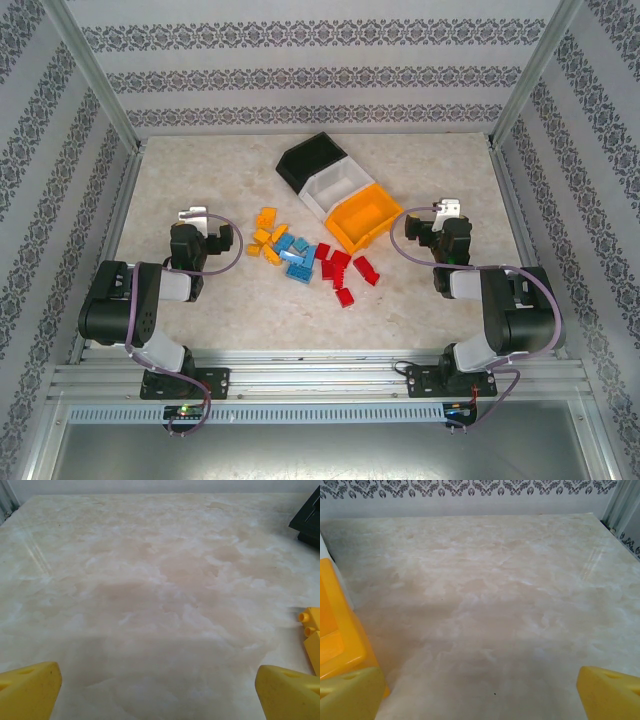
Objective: Sort the legos into containers by color
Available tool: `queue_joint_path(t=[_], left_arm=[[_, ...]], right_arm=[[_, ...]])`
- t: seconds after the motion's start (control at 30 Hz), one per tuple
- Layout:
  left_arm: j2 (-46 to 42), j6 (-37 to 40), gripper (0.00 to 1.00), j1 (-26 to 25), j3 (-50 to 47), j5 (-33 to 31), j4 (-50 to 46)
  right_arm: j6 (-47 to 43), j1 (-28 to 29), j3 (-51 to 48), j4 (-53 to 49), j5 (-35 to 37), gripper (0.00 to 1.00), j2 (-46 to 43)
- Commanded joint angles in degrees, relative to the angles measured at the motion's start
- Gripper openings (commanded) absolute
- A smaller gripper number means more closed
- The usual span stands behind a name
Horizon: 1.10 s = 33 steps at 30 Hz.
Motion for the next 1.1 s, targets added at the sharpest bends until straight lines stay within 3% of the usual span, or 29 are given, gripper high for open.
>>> queue_joint_path(t=[0.0, 0.8, 0.9, 1.0, 1.07], left_arm=[[0.5, 1.1, 1.00, 0.5, 0.3, 1.0, 1.9], [0.3, 0.7, 1.00, 0.4, 0.0, 0.3, 2.5], [-3.4, -1.2, 1.00, 0.4, 0.1, -5.1, -0.7], [-8.7, -1.7, 1.00, 0.4, 2.0, -6.6, -8.5], [-12.4, -2.2, 1.00, 0.4, 4.2, -7.5, -14.7]], right_arm=[[-0.8, -0.1, -0.3, 1.7, -0.3, 0.98, 0.0], [-0.7, -0.4, -0.1, 1.0, -0.4, 0.98, -0.5], [0.7, -0.5, 1.5, -3.9, 2.7, 0.98, -3.1], [2.9, -1.2, 3.0, -9.9, 5.6, 0.98, -6.4], [5.8, -1.8, 6.3, -19.5, 7.7, 0.98, -9.6]])
